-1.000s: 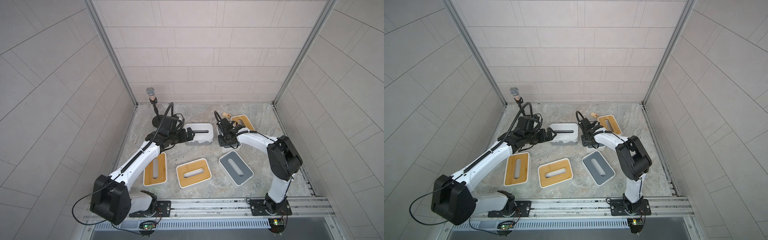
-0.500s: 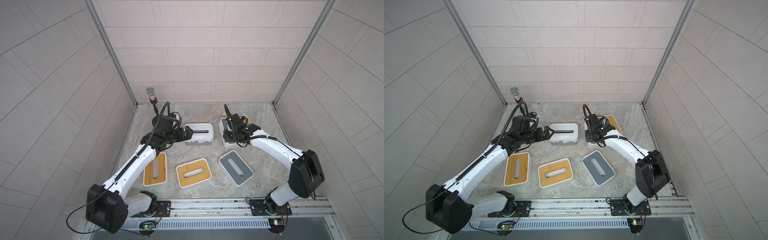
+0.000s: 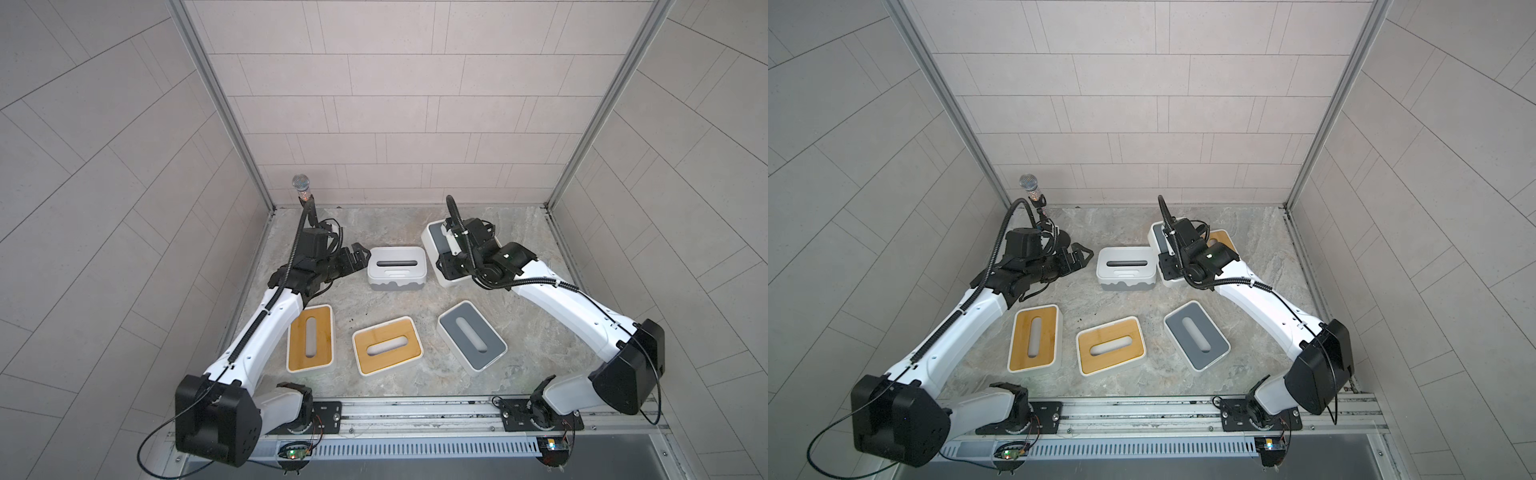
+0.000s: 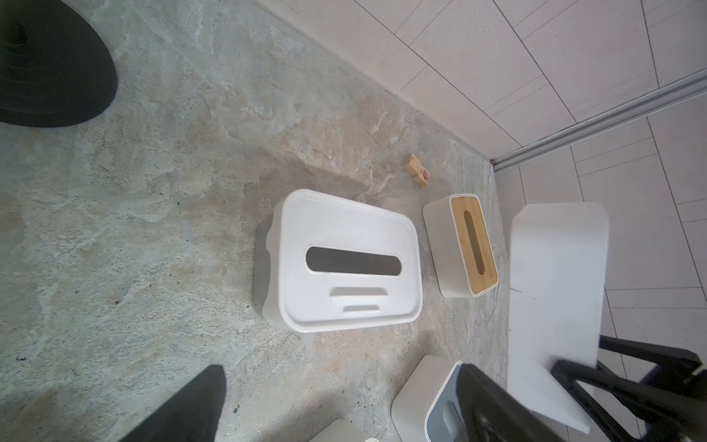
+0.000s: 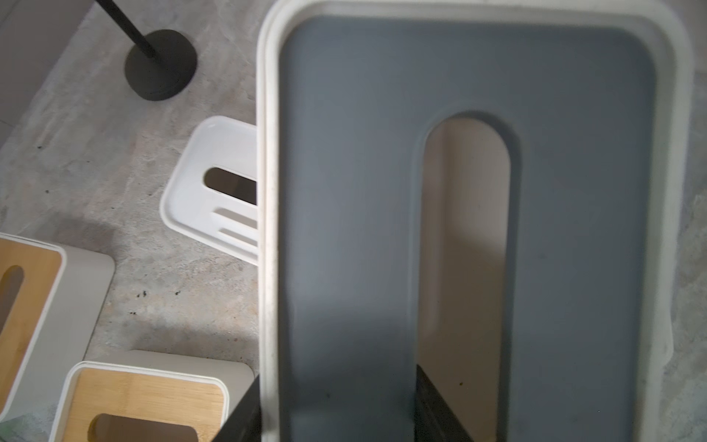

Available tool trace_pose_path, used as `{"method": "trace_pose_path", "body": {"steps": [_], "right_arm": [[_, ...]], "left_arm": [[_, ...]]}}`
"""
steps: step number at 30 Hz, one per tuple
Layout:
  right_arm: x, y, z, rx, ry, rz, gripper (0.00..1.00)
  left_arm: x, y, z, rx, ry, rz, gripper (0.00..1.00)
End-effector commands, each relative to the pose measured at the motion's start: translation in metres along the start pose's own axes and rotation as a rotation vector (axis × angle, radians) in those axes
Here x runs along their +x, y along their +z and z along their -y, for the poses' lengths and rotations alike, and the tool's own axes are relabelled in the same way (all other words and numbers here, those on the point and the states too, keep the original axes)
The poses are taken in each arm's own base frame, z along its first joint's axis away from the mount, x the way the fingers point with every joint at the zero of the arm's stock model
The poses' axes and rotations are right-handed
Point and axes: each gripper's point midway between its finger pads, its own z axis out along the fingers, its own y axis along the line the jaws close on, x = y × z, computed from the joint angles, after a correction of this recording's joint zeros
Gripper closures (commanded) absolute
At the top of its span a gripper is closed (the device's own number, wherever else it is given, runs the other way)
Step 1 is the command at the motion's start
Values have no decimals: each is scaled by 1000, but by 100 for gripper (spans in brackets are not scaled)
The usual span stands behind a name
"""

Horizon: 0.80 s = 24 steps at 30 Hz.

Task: Stack the tissue boxes
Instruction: Place the tissue box at the tissue box.

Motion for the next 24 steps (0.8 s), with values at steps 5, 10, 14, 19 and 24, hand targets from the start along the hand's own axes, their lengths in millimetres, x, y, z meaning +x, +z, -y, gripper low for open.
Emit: {"method": "trace_pose_path", "body": {"steps": [5, 10, 14, 19, 24], "right_arm": [[-12, 9, -35, -36, -133, -15, 66], [-13, 28, -50, -43, -188, -54, 66], [-14, 41, -64, -44, -239, -74, 66], [-14, 58, -74, -39, -270, -100, 66], [-15, 71, -83, -41, -302, -116, 66]], "left_arm": [[-4, 5, -15, -13, -54, -3, 0], [-7, 5, -25, -30, -88, 4, 0], [-9, 6, -28, -32, -105, 4, 0], [-12, 4, -29, -23, -114, 12, 0], [-15, 2, -33, -25, -132, 22, 0]]}}
